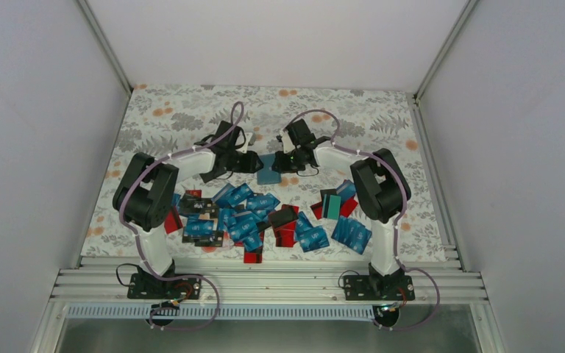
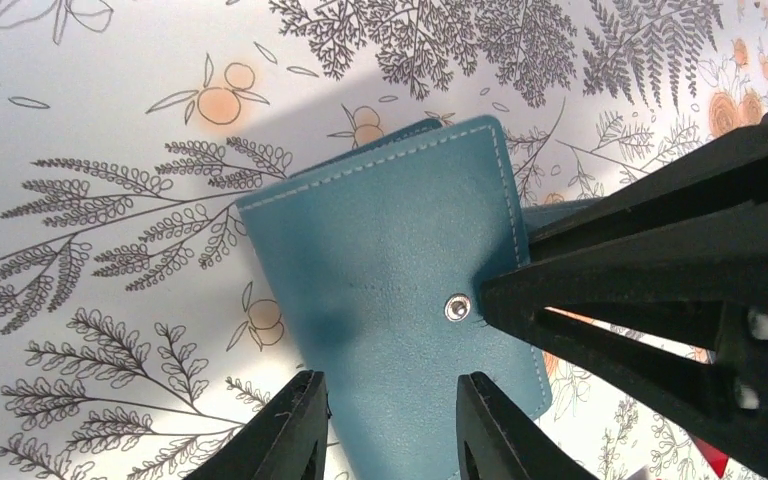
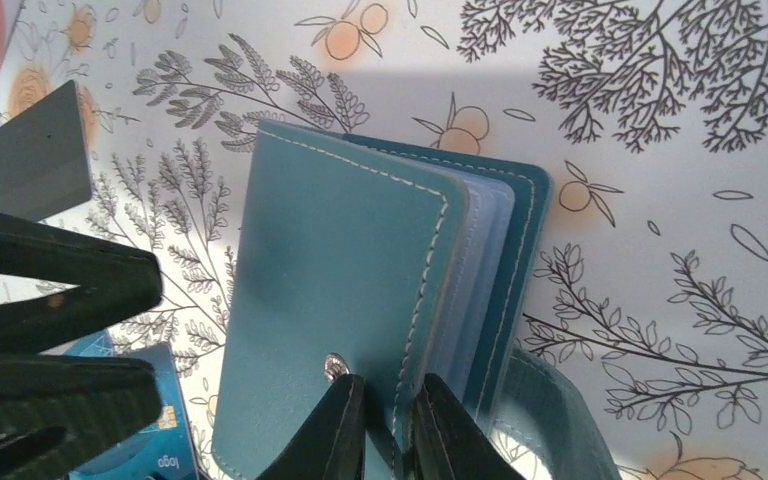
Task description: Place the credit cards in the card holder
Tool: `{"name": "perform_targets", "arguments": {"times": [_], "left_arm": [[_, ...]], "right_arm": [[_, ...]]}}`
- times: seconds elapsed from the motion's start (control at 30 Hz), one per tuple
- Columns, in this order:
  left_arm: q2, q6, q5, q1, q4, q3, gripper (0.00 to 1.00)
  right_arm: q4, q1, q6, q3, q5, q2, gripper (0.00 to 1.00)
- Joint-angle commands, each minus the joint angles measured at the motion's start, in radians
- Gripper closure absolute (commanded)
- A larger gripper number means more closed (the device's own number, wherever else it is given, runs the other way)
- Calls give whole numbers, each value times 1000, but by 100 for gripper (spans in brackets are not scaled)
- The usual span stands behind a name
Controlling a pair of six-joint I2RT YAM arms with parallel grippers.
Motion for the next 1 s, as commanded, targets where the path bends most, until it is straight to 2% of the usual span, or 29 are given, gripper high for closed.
{"name": "perform_targets", "arguments": {"times": [0.0, 0.63, 0.83, 0.97], "left_arm": [[16, 17, -23, 0, -25, 44, 66], [154, 48, -37, -15, -105, 123, 67], [169, 50, -66, -25, -115, 124, 67], [173, 51, -75, -27, -117, 123, 67]], "right_arm": [[-5, -4, -18, -24, 44, 27, 86], [-20, -4, -27, -15, 26, -23, 80], [-47, -5, -46, -12, 34, -118, 69], [-73, -11, -57, -32, 121, -197, 58]]}}
